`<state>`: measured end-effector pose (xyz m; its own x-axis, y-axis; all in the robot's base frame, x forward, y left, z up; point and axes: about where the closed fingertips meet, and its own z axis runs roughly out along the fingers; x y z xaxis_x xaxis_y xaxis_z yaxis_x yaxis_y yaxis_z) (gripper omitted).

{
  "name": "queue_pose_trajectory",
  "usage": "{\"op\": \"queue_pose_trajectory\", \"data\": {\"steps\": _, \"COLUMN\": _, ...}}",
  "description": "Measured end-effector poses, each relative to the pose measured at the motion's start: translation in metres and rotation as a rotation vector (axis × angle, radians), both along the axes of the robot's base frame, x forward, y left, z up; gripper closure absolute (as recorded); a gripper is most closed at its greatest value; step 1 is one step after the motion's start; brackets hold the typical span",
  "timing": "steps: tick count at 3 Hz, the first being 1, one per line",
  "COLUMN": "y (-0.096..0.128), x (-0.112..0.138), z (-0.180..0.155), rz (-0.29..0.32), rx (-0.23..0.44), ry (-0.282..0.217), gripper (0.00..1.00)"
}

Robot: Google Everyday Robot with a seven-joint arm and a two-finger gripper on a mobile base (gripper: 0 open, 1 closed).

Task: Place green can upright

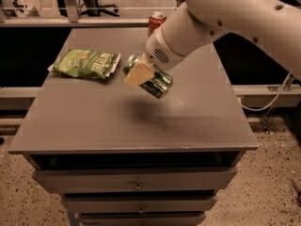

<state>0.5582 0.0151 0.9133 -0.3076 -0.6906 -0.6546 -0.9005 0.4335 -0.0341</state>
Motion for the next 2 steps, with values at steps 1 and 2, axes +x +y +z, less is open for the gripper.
{"op": "queue_pose_trajectory", "data": {"steps": 1, "y": 0.000, "x": 0.018, "z": 0.016, "rz": 0.034, "rx": 0.256, "ry": -0.063, "gripper": 1.00}}
{"op": "queue_pose_trajectory", "data": {"steps": 2, "y": 0.002, "x": 0.018, "z": 0.027, "rz": 0.095, "rx": 0.501, "ry": -0.109, "gripper": 1.00}}
